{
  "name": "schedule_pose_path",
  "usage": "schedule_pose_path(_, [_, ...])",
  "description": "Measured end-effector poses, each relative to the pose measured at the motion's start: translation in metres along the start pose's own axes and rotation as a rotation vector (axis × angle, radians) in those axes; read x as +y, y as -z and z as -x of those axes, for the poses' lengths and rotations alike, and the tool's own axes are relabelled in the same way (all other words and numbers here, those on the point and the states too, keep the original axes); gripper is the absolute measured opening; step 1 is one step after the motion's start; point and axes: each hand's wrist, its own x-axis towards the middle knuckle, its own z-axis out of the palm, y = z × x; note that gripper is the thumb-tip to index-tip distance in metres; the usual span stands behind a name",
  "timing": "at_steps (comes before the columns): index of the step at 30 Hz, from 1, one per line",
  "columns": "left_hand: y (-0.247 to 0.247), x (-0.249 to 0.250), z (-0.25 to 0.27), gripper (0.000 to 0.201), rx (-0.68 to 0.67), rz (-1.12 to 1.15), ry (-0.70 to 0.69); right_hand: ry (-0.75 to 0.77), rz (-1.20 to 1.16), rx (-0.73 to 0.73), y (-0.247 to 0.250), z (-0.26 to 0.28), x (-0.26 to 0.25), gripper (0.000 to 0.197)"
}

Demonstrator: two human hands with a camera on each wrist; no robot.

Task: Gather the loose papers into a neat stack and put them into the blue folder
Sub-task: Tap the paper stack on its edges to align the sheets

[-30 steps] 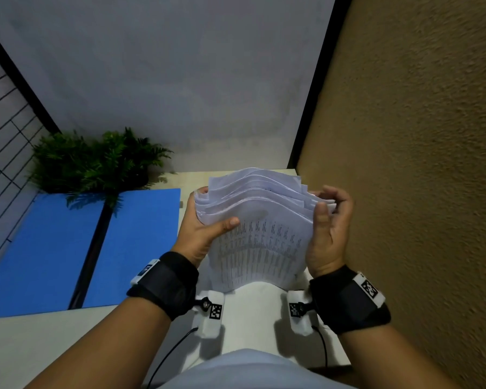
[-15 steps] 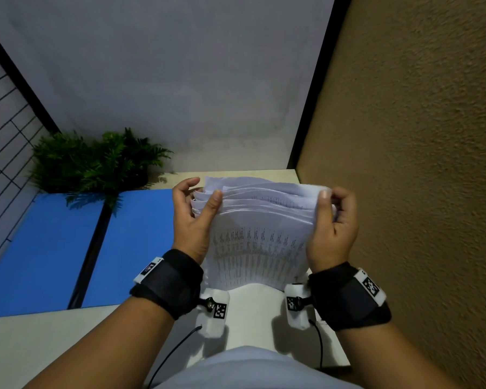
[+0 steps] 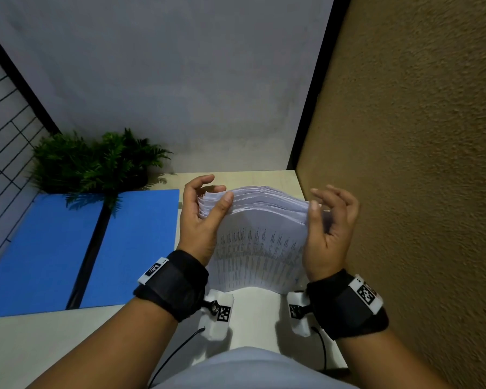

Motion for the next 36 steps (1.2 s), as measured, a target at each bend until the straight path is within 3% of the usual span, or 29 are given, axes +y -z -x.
schedule_pose_path(6, [-0.002, -0.002, -0.003, 0.033, 0.033, -0.067, -0.028, 0.162, 0.061, -0.141, 0.006, 0.001, 0.006, 0.007])
schedule_pose_path(9, [-0.002, -0.002, -0.004, 0.033, 0.047, -0.076, -0.021, 0.119, 0.104, -0.142, 0.006, -0.001, 0.01, 0.01])
schedule_pose_path(15, [-0.004, 0.0, -0.004, 0.032, 0.075, -0.064, -0.014, -0.03, 0.02, 0.024, 0.005, 0.005, 0.016, 0.01])
schedule_pose_path(20, [-0.009, 0.0, -0.003, 0.036, 0.113, -0.091, -0.028, 0.014, 0.077, -0.082, 0.005, 0.007, 0.012, 0.034])
schedule_pose_path(24, [-0.008, -0.002, -0.005, 0.02, 0.176, -0.072, -0.009, -0.05, 0.096, -0.052, 0.006, 0.005, 0.014, 0.03])
schedule_pose_path(28, [-0.009, 0.002, -0.005, 0.003, 0.137, -0.067, -0.074, -0.095, 0.05, -0.072, 0.004, 0.002, 0.013, 0.014])
schedule_pose_path(32, [-0.012, 0.005, -0.005, 0.02, 0.137, -0.032, -0.107, -0.093, 0.093, 0.012, 0.001, -0.001, 0.015, 0.009])
schedule_pose_path(36, [-0.012, 0.004, -0.005, 0.013, 0.163, 0.036, -0.045, -0.141, 0.021, 0.032, 0.0, 0.001, 0.013, 0.009])
